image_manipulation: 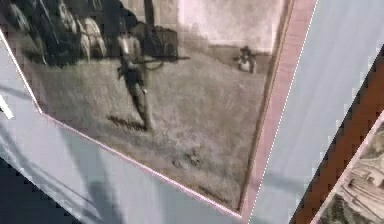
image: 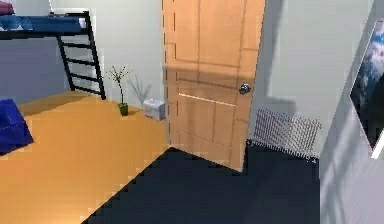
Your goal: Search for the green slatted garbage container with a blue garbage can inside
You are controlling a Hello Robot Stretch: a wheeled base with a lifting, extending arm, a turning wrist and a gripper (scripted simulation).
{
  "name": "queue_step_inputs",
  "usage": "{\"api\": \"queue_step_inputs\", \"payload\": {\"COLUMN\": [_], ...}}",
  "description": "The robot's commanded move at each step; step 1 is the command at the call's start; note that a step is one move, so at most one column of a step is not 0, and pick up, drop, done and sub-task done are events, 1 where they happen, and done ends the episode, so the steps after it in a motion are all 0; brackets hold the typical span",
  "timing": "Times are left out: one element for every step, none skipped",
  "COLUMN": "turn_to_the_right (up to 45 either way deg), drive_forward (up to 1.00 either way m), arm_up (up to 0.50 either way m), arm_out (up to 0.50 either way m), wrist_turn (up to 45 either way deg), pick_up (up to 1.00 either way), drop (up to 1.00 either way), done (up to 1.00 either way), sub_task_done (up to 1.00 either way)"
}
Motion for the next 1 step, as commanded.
{"api": "queue_step_inputs", "payload": {"turn_to_the_right": [12.0], "drive_forward": [0.0], "arm_up": [0.0], "arm_out": [0.0], "wrist_turn": [0.0], "pick_up": [0.0], "drop": [0.0], "done": [0.0], "sub_task_done": [0.0]}}
